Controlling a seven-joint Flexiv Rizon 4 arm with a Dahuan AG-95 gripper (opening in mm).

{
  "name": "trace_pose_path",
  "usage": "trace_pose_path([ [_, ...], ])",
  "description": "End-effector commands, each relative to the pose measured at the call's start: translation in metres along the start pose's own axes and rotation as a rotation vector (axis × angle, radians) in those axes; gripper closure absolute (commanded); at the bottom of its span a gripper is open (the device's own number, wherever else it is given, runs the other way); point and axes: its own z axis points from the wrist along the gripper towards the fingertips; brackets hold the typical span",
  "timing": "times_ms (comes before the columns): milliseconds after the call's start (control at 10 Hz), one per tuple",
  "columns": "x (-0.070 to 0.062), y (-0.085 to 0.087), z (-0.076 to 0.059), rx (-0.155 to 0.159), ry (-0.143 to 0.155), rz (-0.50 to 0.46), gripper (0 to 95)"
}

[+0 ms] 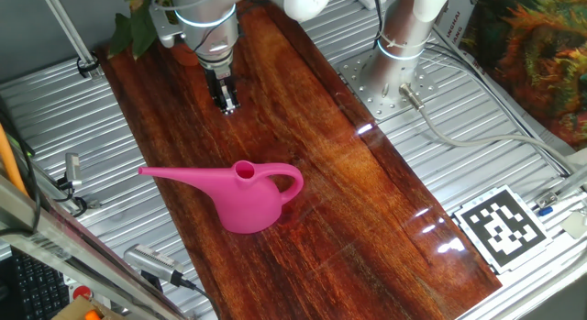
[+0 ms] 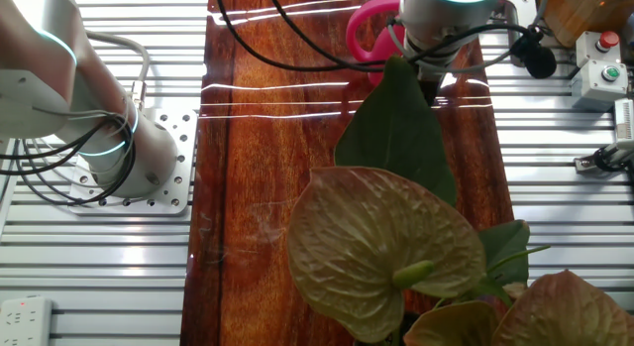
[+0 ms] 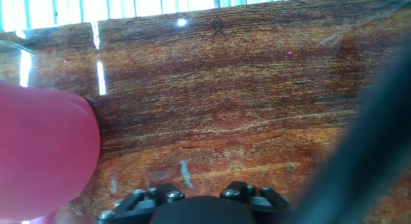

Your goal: Water the plant

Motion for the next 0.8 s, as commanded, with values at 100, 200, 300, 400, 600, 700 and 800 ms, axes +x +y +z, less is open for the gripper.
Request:
trace_pose_path([
  [100, 0.001, 0.003, -0.011, -0.006, 0.009, -0.028, 95.0],
  [200, 0.0, 0.006, -0.02, -0.004, 0.01, -0.032, 95.0],
  [300, 0.0, 0.009, -0.028, -0.005, 0.009, -0.041, 95.0],
  [400, -0.002, 0.013, -0.035, -0.004, 0.01, -0.039, 95.0],
  [600, -0.011, 0.034, -0.038, 0.004, 0.008, -0.021, 95.0],
  [700, -0.017, 0.048, -0.037, 0.007, 0.008, -0.007, 95.0],
  [800, -0.022, 0.056, -0.039, 0.006, 0.008, -0.006, 95.0],
])
